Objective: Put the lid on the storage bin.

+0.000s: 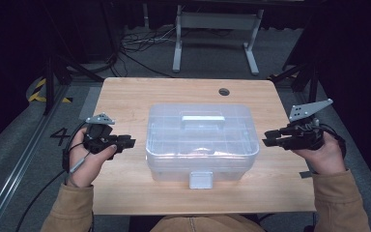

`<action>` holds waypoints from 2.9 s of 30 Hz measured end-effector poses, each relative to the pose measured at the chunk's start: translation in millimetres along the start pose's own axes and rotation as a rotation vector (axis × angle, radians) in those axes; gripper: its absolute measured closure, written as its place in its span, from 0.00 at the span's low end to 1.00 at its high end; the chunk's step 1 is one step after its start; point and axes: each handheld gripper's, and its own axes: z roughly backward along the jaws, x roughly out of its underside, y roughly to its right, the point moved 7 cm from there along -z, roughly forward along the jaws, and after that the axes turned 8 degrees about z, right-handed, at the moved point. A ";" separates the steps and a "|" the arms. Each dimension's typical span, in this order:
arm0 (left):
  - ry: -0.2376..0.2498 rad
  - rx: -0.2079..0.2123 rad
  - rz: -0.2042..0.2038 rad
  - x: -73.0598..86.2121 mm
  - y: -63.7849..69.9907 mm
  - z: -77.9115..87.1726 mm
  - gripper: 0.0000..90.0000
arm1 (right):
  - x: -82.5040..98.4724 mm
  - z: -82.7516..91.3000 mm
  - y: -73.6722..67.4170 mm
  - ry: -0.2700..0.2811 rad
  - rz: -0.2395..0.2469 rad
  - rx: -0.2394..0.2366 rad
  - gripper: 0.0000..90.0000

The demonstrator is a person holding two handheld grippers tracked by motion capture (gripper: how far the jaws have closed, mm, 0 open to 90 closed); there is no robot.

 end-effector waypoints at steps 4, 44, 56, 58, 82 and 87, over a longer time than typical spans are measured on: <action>0.003 -0.006 0.008 -0.6 -2.5 -0.9 0.78 | 0.1 5.8 9.9 0.060 -0.031 0.076 0.68; 0.007 -0.109 0.116 18.6 -68.4 -34.8 0.69 | 73.9 -35.8 97.6 0.101 -0.274 0.292 0.46; 0.020 -0.111 0.094 24.5 -80.7 -48.6 0.67 | 95.1 -58.1 107.9 0.048 -0.296 0.304 0.45; 0.018 -0.111 0.096 25.7 -81.6 -50.2 0.67 | 97.5 -62.1 108.7 0.042 -0.298 0.302 0.45; -0.047 -0.131 0.061 36.6 -88.5 -68.3 0.64 | 115.2 -98.5 107.8 -0.040 -0.257 0.288 0.44; -0.065 -0.132 0.055 38.3 -89.3 -69.7 0.62 | 115.9 -104.1 105.6 -0.059 -0.243 0.287 0.44</action>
